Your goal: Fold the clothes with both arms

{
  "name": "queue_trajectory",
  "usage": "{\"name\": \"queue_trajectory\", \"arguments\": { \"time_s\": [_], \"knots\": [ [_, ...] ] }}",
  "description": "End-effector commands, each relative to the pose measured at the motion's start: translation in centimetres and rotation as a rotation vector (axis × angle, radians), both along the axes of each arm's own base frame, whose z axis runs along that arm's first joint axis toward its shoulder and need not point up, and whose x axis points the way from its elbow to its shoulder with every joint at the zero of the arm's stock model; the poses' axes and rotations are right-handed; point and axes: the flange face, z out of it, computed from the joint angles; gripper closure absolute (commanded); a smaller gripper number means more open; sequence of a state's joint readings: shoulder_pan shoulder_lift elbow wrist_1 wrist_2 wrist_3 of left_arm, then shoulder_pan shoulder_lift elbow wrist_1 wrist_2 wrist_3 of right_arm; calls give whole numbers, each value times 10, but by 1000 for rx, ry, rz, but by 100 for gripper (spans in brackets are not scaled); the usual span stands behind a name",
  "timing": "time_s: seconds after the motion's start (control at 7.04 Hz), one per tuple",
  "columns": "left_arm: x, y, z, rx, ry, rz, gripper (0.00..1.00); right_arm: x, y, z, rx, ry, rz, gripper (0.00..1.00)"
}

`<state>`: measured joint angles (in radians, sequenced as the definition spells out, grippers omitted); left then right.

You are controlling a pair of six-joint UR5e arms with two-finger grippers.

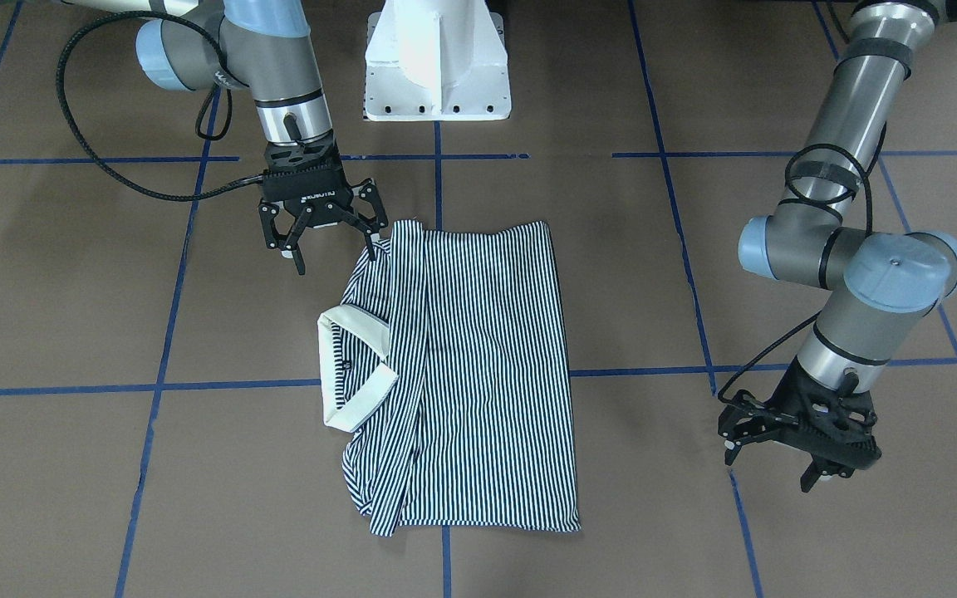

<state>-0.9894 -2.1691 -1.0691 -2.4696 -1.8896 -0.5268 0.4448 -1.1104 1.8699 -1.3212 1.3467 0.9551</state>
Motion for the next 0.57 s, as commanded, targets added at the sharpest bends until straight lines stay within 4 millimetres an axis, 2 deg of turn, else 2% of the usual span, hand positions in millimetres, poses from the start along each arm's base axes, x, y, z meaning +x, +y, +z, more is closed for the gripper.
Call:
{"name": "queue_trajectory", "arguments": {
  "time_s": [0.0,0.28,0.43],
  "knots": [
    [1,1,-1,-13,13,5,0,-19,0,-34,98,229,-59,4],
    [2,2,-1,-20,19,16,0,-61,13,-56,119,386,-186,0],
    [2,2,-3,-17,21,16,0,-89,18,-58,93,425,-224,0]
  ]
}}
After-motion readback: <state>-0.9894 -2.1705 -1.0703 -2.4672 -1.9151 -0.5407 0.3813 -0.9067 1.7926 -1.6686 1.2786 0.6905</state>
